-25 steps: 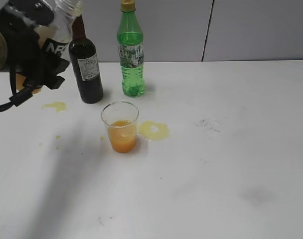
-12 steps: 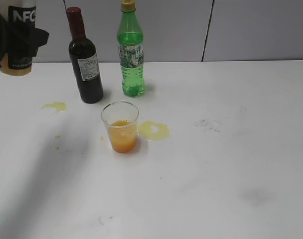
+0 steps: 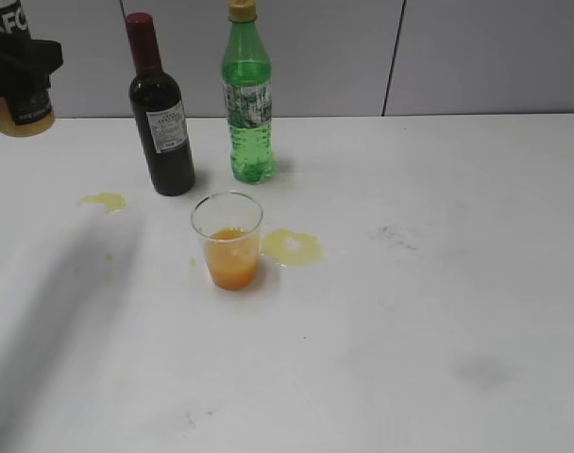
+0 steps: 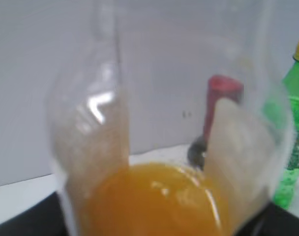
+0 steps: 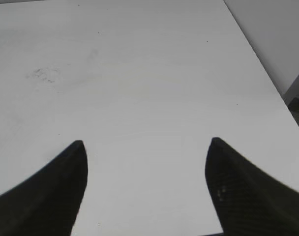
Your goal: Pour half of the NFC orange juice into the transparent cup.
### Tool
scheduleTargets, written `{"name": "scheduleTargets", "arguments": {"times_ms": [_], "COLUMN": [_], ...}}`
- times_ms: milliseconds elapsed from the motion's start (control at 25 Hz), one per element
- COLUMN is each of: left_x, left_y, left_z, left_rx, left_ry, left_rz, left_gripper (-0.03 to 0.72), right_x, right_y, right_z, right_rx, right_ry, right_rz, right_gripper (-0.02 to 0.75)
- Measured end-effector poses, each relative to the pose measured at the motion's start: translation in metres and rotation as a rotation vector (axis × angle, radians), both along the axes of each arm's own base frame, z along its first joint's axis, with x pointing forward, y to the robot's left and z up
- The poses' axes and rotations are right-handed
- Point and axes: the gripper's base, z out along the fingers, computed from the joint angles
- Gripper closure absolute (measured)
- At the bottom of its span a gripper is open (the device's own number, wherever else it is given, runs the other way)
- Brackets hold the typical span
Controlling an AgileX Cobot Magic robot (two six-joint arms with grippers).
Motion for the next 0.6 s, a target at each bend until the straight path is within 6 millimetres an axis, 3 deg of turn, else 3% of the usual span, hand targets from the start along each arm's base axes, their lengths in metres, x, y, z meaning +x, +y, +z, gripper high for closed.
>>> {"name": "scheduleTargets", "arguments": {"times_ms": [320, 600], "left_x": [0.033, 0.076], "left_y": [-0.003, -0.007], "left_z": [-0.042, -0.072], "left_rx": [-0.053, -0.068], "left_ry": [-0.059, -0.076], "left_rz": [0.014, 0.032], "left_gripper": [0.214, 0.214], "right_x": [0.000, 0.000], "right_y": [0.000, 0.000], "right_z": [0.000, 0.000], "right_rx": [0.000, 0.000], "right_ry": [0.000, 0.000], "right_rz": [0.000, 0.000], "right_gripper": [0.167, 0.167]}}
